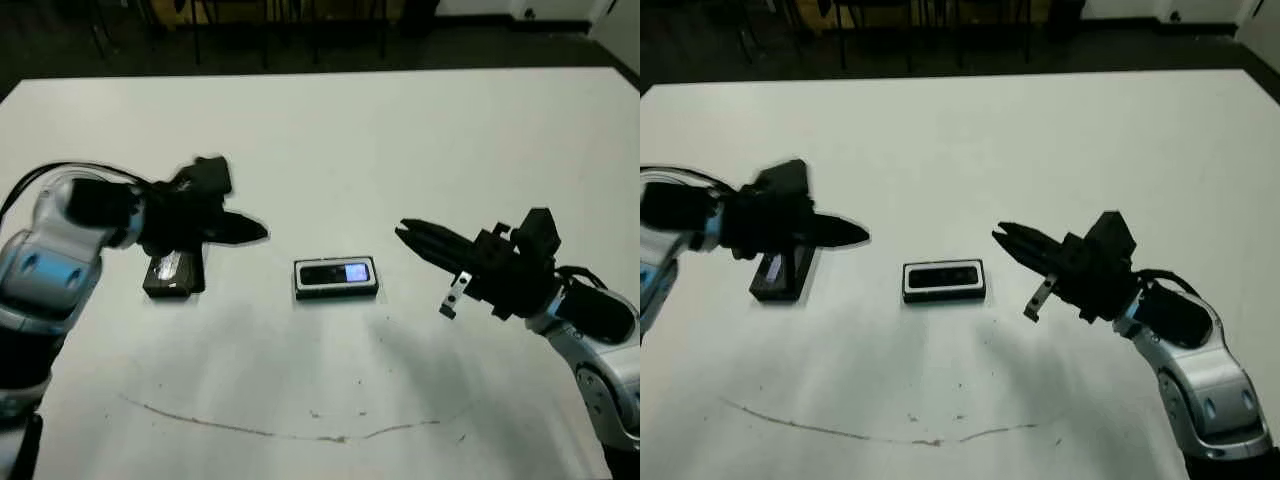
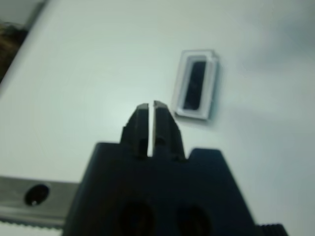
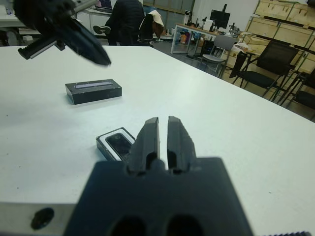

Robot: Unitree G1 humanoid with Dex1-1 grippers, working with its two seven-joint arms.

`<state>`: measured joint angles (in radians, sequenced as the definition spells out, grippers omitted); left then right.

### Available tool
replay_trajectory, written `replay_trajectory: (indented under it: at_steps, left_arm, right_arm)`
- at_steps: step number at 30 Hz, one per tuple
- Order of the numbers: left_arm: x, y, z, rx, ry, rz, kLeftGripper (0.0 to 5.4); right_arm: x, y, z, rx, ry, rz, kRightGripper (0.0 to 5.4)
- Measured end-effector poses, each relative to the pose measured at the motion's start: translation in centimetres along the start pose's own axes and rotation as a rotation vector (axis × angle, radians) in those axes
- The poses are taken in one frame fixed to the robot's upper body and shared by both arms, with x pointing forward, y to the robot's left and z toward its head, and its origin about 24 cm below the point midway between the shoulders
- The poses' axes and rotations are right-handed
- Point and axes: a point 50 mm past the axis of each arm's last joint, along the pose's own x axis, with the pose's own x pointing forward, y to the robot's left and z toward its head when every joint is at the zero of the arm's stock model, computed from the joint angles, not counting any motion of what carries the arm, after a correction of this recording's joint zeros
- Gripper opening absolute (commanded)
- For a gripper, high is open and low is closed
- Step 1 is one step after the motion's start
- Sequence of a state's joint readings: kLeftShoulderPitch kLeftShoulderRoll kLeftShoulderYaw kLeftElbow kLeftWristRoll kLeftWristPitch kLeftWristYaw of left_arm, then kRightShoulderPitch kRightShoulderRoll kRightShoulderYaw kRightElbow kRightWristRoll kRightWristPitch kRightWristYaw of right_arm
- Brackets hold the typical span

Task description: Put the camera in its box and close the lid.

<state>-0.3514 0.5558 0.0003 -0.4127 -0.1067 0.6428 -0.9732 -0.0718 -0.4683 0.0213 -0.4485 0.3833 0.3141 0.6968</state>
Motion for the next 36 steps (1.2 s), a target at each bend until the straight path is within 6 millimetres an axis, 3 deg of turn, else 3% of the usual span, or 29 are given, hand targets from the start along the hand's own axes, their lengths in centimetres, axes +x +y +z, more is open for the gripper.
replay_trajectory:
  at_steps: [8, 14, 17, 23, 36]
  left_arm:
    - [-2.2, -3.4, -0.9, -0.311, -0.208, 0.615, 0.00]
    - [-3.1, -5.2, -2.1, -0.515, -0.241, 0.808, 0.00]
    - [-3.4, -5.9, -2.5, -0.555, -0.234, 0.827, 0.30]
    - [-3.5, -6.8, -2.7, -0.513, -0.210, 0.904, 1.36]
    - [-2.4, -6.6, -3.4, -0.501, -0.147, 0.907, 3.79]
  right_arm:
    - [0.0, 0.0, -0.1, 0.007, 0.003, -0.005, 0.02]
    - [0.0, 0.1, -0.2, 0.023, 0.019, -0.017, 0.02]
    - [0.0, 0.2, -0.3, 0.029, 0.021, -0.016, 0.00]
    - [-0.1, 0.5, -0.6, 0.039, 0.032, -0.023, 0.00]
    - [-0.1, 1.0, -0.9, 0.041, 0.037, -0.012, 0.00]
